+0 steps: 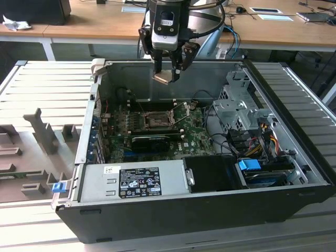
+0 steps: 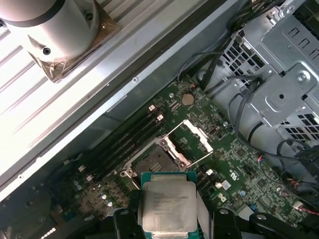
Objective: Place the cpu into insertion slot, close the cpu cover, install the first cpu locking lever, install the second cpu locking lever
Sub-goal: 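Place the cpu into insertion slot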
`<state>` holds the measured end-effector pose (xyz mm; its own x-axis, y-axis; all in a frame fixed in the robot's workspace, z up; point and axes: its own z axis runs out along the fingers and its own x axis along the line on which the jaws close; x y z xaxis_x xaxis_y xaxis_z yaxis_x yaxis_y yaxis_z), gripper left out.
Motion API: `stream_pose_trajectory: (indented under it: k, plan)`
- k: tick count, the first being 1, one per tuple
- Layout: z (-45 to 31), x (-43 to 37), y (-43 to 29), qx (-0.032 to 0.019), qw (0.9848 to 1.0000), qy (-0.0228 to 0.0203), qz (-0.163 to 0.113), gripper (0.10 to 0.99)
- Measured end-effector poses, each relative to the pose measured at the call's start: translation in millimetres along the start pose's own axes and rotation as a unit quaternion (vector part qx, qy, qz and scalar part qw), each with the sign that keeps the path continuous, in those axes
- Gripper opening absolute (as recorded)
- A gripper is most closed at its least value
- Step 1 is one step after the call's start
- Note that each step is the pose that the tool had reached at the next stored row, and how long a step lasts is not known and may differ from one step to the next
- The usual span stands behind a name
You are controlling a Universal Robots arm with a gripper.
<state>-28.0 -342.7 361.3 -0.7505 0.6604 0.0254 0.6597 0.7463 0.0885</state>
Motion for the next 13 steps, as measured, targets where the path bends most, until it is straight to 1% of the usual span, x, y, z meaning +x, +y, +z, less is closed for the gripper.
stream_pose_trajectory:
  k: [5,10,11,13]
  plan:
    - [0.3,0.0,0.0,-0.0005,0.9998,-0.0018,0.020,0.529]
    - [0.6,0.0,0.0,-0.0008,0.9995,-0.0028,0.031,0.529]
    - [0.6,0.0,-0.1,-0.0009,0.9994,-0.0031,0.035,0.529]
    - [1.3,0.0,-0.1,-0.0015,0.9982,-0.0053,0.059,0.529]
